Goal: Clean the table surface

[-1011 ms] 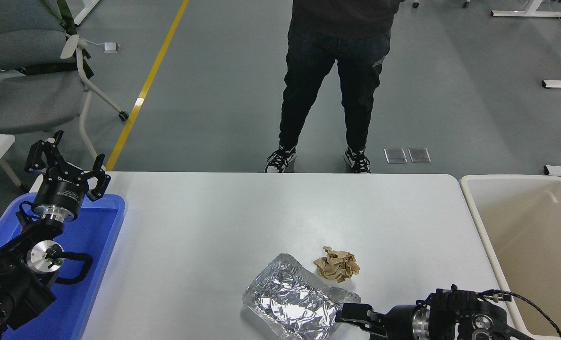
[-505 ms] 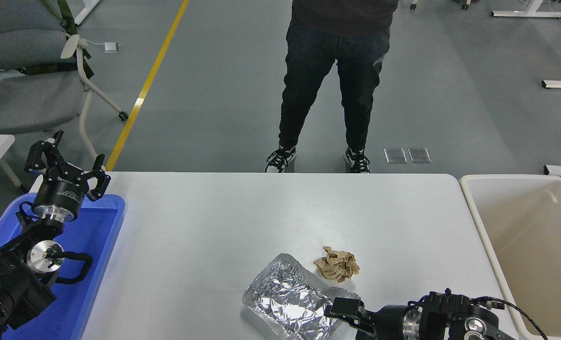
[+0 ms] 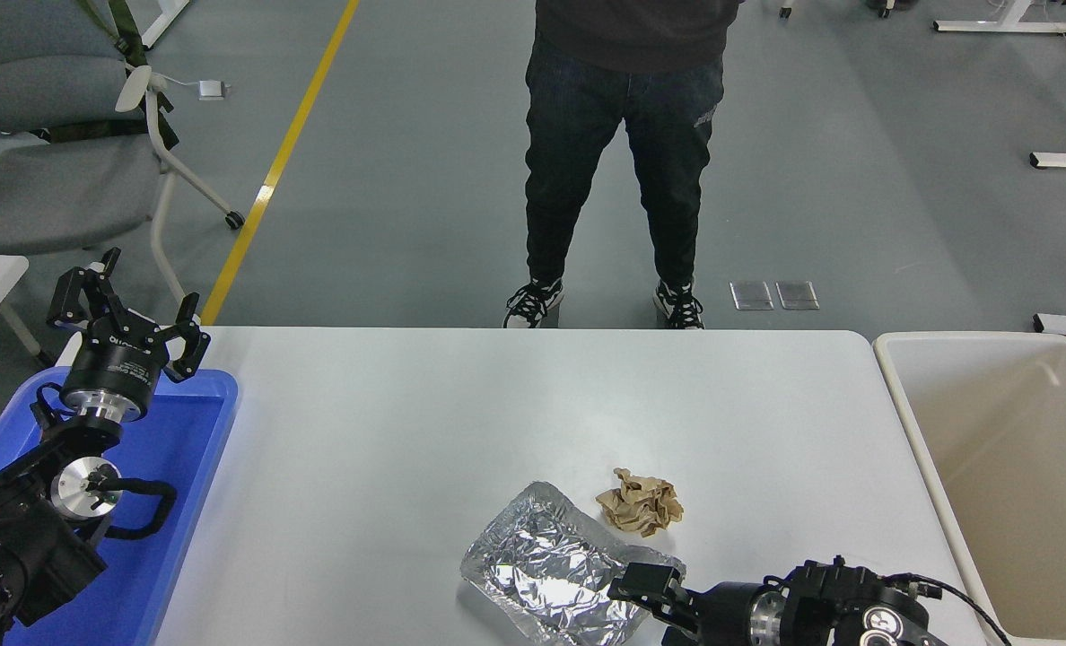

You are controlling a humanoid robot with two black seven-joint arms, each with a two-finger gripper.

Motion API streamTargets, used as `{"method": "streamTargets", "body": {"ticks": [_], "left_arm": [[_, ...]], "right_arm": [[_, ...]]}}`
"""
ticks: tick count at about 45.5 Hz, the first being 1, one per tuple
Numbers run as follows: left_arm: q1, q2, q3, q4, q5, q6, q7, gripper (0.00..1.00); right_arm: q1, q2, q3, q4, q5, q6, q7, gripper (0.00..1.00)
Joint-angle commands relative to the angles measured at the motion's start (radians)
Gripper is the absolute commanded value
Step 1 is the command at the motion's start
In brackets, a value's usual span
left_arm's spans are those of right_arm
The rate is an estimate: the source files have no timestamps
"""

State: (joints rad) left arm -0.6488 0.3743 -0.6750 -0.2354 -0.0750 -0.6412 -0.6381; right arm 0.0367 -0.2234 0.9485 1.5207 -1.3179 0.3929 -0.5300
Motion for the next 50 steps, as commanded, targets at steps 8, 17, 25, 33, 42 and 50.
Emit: {"method": "streamTargets", "body": {"ticks": [8, 17, 25, 33, 42, 50], "left_arm": [[0.0, 0.0, 0.0, -0.001, 0.001, 0.0, 0.0, 1.0], [0.0, 0.0, 0.0, -0.001, 0.0, 0.0, 0.0, 1.0], [0.0, 0.0, 0.0, 0.001, 0.0, 0.0, 0.0, 1.0], [0.0, 0.0, 0.0, -0.001, 0.0, 0.0, 0.0, 1.0], [0.0, 0.0, 0.0, -0.001, 0.0, 0.0, 0.0, 1.0], [0.0, 0.0, 0.0, 0.001, 0.0, 0.0, 0.0, 1.0]], "right_arm": [[-0.004, 0.016, 0.013, -0.022, -0.012, -0.005, 0.001, 0.51], [-0.017, 0.044, -0.001, -0.047, -0.021, 0.003, 0.001, 0.2], [-0.024, 0.046, -0.001, -0.048, -0.035, -0.005, 0.012, 0.0], [-0.024, 0.041, 0.036, -0.039, -0.024, -0.005, 0.022, 0.0], [-0.041, 0.019, 0.061, -0.005, -0.006, -0.002, 0.022, 0.0], [-0.06, -0.016, 0.088, 0.035, 0.085, 0.003, 0.015, 0.0]]}}
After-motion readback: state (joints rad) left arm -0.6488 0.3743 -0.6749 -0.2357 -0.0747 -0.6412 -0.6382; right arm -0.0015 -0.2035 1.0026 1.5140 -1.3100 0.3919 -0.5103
